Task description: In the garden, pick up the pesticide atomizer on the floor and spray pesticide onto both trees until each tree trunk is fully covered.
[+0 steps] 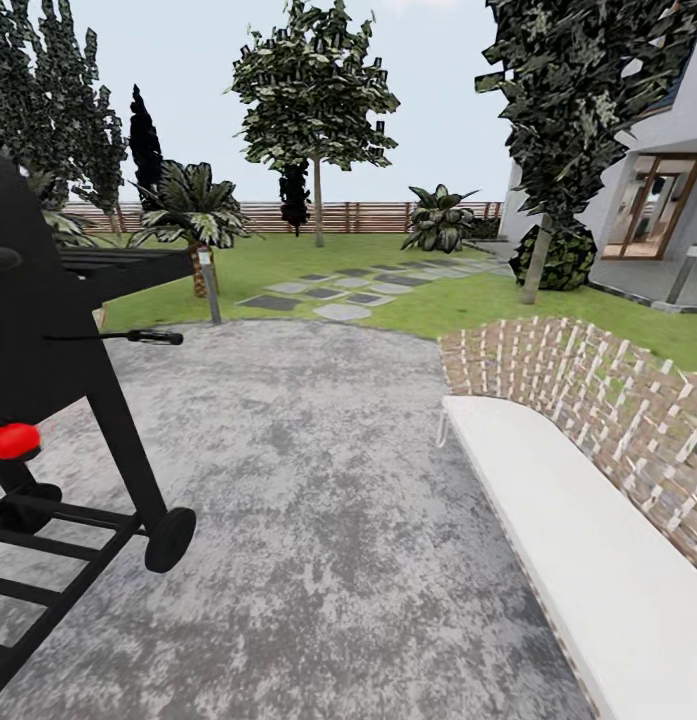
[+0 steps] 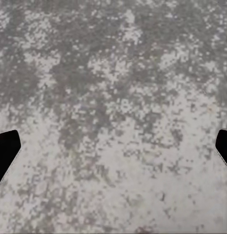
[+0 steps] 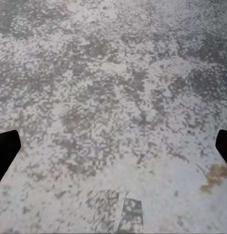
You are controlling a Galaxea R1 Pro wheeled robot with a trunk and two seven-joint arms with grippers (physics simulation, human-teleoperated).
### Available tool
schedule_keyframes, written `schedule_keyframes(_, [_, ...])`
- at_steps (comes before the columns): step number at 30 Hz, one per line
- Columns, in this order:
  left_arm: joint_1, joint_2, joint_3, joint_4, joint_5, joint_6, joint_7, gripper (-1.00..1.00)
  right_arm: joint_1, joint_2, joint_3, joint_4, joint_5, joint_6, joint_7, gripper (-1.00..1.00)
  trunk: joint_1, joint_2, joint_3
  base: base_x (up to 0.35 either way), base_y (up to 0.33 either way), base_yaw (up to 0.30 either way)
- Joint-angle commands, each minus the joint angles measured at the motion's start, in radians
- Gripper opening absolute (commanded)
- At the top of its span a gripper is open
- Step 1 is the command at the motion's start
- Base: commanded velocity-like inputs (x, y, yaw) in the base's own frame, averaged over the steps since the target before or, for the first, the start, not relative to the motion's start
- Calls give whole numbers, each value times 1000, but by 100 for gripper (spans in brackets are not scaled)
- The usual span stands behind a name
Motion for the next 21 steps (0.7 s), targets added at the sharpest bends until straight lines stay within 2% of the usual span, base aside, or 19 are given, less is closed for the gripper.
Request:
schedule_keyframes(1, [0,0,0,0,0,0,0,100,0,0,0,0,0,0,0,100,0,0,0,339,0,182])
schedule_keyframes(8, [0,0,0,0,0,0,0,100,0,1,0,0,0,0,0,100,0,0,0,339,0,212])
schedule_keyframes(21, [0,0,0,0,0,-1,0,100,0,1,0,0,0,-1,0,100,0,0,0,339,0,15])
